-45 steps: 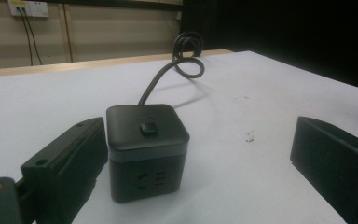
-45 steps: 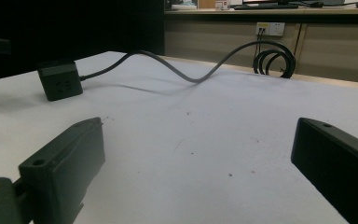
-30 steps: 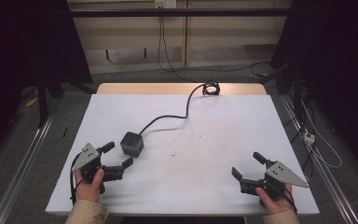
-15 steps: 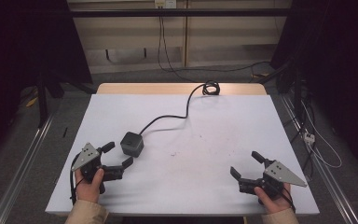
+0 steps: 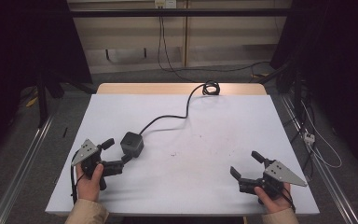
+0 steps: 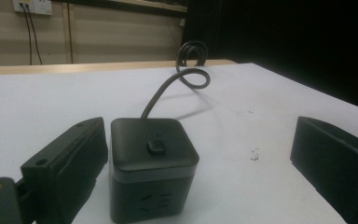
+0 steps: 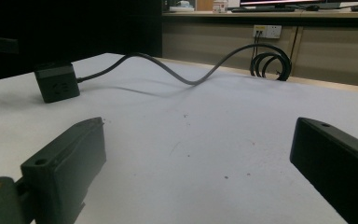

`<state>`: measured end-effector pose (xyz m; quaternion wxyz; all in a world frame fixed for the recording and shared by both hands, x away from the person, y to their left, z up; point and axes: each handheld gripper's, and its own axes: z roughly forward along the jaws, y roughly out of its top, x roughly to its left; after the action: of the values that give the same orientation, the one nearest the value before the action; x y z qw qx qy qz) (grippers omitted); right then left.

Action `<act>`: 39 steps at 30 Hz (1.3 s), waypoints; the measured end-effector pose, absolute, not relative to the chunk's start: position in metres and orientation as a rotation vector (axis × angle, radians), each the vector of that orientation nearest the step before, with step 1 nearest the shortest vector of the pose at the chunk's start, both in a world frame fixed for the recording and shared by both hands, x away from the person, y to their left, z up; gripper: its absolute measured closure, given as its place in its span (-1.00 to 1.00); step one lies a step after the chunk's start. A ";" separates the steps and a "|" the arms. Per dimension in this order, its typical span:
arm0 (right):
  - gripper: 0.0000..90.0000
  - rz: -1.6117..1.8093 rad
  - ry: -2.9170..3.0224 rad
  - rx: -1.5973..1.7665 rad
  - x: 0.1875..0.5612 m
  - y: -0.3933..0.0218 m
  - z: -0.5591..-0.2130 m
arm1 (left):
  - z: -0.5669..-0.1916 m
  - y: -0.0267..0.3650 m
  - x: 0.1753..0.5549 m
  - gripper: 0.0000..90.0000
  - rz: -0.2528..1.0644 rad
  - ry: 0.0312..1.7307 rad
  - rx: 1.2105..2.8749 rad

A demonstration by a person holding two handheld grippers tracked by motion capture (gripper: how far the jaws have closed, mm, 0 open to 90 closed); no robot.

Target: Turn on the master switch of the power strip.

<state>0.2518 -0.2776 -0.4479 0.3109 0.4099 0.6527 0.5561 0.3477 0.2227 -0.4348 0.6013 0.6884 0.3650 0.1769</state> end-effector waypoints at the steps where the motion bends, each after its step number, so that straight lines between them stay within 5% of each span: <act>1: -0.94 1.469 1.724 1.082 0.252 -0.277 -0.448 | -0.434 0.223 0.348 -0.92 0.408 0.851 1.586; 19: -0.93 1.480 1.734 1.078 0.256 -0.273 -0.448 | -0.432 0.220 0.357 -0.91 0.435 0.849 1.590; 39: -0.93 1.476 1.736 1.078 0.256 -0.274 -0.449 | -0.424 0.218 0.361 -0.49 0.437 0.819 1.619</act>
<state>0.2558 -0.2738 -0.4485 0.3055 0.4072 0.6557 0.5576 0.3608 0.2178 -0.4244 0.5953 0.6971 0.3525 0.1881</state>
